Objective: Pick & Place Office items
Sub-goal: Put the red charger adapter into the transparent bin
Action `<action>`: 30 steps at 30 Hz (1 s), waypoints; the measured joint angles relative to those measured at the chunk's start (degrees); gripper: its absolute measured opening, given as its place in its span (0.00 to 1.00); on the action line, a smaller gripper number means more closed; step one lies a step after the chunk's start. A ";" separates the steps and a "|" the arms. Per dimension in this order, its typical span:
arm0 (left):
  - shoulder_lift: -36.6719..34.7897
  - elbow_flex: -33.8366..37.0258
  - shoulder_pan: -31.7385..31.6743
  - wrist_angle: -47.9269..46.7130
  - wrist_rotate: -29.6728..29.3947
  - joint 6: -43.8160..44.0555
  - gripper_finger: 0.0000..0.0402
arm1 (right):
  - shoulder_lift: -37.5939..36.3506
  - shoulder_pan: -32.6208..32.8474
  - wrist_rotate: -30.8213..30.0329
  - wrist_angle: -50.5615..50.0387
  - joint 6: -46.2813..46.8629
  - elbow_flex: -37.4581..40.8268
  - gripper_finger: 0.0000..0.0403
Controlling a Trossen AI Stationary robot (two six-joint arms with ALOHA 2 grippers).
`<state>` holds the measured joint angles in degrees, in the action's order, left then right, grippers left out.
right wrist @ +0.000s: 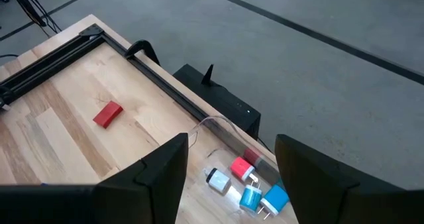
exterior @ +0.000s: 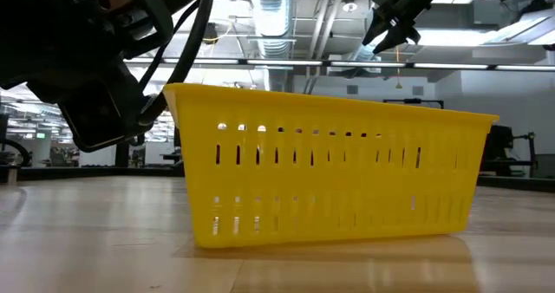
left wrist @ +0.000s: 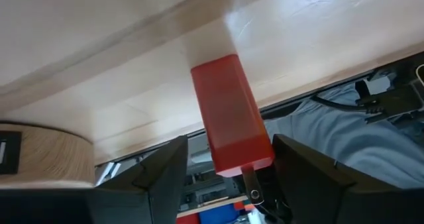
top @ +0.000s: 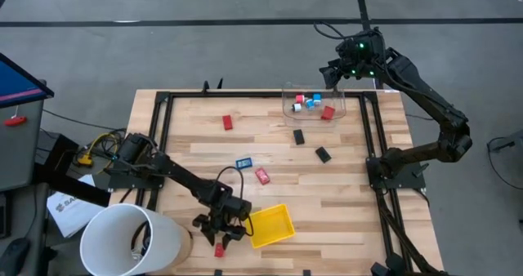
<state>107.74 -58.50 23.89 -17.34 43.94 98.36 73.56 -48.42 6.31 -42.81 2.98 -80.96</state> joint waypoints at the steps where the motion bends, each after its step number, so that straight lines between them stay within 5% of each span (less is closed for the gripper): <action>1: 0.00 0.00 0.20 0.22 -0.01 0.44 0.53 | 0.00 0.00 0.00 0.00 0.00 -0.01 0.54; 9: -0.02 0.02 0.51 1.99 -0.01 0.72 0.29 | 0.00 0.00 0.00 -0.02 0.00 -0.01 0.54; 18: -0.44 0.02 -0.39 3.60 -3.16 -4.96 0.28 | 0.00 0.00 0.00 -0.07 -0.04 -0.01 0.54; 23: -3.84 0.09 -3.81 1.43 -11.44 -11.62 0.28 | 0.00 0.00 -0.02 0.14 -0.44 0.01 0.54; 30: -11.06 0.22 -7.90 -14.37 -20.51 -20.94 0.28 | 0.00 -0.09 1.14 2.84 -1.65 0.01 0.54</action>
<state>96.69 -58.28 15.99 -31.70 23.43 77.42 73.56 -48.51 7.44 -39.97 1.34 -80.95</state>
